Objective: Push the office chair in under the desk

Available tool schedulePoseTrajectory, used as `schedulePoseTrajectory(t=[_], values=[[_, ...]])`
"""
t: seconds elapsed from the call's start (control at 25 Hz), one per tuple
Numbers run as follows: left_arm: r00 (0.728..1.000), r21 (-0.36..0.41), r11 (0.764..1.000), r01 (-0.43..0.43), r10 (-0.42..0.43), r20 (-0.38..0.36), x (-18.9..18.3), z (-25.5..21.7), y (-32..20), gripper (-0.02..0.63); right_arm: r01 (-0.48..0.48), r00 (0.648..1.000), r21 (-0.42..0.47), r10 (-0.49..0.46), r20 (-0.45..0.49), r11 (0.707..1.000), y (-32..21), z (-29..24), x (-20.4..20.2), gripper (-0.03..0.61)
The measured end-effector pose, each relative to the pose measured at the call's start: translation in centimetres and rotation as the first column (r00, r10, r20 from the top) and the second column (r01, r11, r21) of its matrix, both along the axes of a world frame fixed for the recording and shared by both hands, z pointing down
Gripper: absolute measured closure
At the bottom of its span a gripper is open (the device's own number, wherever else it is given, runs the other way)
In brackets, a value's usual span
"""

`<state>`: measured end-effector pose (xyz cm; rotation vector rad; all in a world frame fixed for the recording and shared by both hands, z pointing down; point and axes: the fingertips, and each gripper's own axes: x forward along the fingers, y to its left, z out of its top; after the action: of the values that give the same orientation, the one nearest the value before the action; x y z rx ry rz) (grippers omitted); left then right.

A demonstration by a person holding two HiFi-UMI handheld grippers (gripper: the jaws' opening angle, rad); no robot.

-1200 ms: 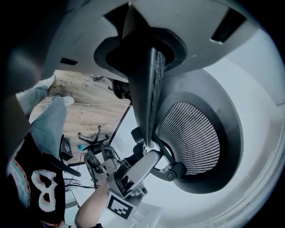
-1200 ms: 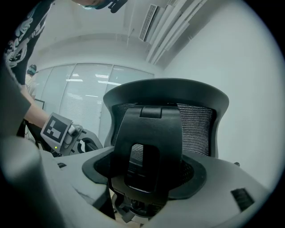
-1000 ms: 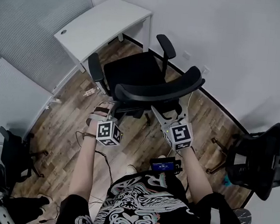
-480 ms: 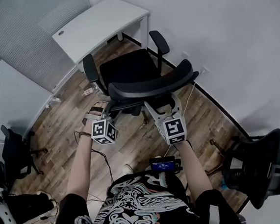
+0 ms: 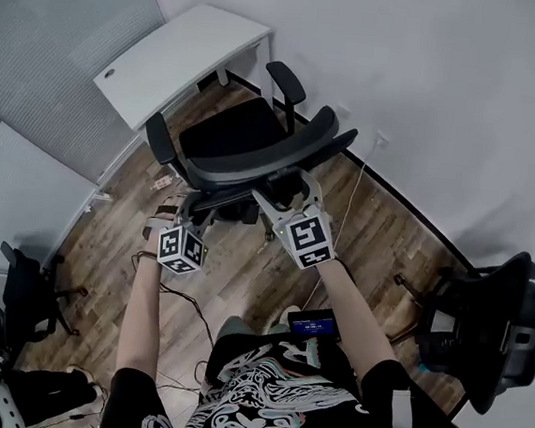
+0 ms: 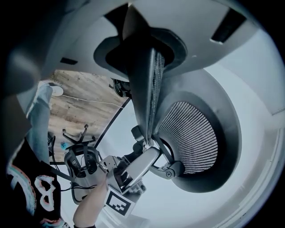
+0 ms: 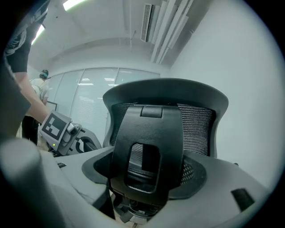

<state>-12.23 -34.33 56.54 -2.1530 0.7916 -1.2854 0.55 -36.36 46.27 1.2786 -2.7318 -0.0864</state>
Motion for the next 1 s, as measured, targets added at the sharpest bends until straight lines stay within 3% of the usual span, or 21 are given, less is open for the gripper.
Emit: schedulePoseTrajectory(t=[1.0], values=[[0.999,0.005,0.999,0.048,-0.047,-0.005,3.6,0.1,-2.1,0.488,0.051,0.999,0.008,-0.051,-0.002,0.999,-3.4,0.6,3.6,0.244]])
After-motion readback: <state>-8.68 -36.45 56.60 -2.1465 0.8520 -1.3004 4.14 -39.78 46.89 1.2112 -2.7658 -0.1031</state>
